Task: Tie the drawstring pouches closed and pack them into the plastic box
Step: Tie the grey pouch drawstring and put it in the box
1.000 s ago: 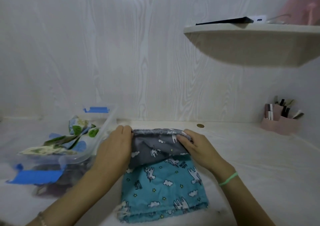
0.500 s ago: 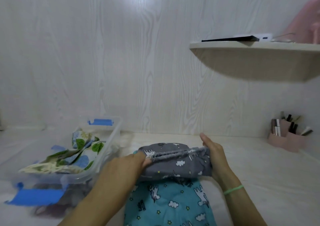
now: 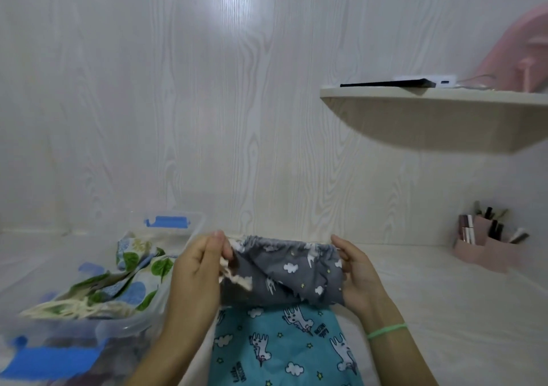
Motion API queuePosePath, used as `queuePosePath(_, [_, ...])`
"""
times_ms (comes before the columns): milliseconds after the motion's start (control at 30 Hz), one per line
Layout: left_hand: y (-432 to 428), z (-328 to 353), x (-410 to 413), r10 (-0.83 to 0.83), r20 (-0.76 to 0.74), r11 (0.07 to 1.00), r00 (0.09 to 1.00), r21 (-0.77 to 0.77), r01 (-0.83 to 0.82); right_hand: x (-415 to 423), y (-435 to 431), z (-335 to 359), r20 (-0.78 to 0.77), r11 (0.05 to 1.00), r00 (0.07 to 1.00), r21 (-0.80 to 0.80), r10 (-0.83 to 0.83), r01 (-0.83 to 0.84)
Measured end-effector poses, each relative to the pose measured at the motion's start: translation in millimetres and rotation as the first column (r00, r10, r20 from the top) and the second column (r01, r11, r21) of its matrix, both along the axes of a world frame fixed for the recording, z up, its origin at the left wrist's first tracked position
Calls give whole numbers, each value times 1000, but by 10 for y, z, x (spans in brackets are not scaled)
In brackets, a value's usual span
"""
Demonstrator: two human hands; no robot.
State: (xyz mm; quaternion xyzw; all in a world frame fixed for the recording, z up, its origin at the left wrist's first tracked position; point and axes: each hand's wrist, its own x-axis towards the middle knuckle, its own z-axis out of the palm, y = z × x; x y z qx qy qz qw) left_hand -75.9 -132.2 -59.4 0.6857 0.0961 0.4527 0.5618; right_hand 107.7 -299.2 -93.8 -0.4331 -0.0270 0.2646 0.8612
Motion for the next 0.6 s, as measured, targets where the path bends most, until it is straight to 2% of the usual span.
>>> queuePosePath(67, [1, 96, 60, -77, 118, 952, 990, -286, 108, 35, 35, 12, -14, 999, 1000, 53, 13, -12])
queuePosePath(133, [25, 219, 94, -128, 277, 801, 952, -537, 265, 52, 42, 20, -16, 989, 998, 139, 59, -56])
queuePosePath(200, [72, 319, 104, -99, 395, 647, 913, -672, 361, 90, 27, -11, -43, 976, 996, 206, 82, -71])
queuePosePath(233, [100, 356, 95, -66, 427, 605, 902, -701, 377, 137, 15, -60, -84, 968, 993, 243, 83, -60])
queuePosePath(367, [271, 452, 59, -6, 461, 536, 887, -748, 392, 256, -76, -174, -232, 938, 970, 346, 69, 16])
queuePosePath(500, [319, 446, 96, -47, 413, 488, 910, -785, 381, 304, -51, -174, -257, 929, 966, 363, 18, 79])
queuePosePath(600, [260, 484, 150, -168, 355, 508, 920, -769, 389, 313, 19, -23, -236, 921, 970, 362, -58, 143])
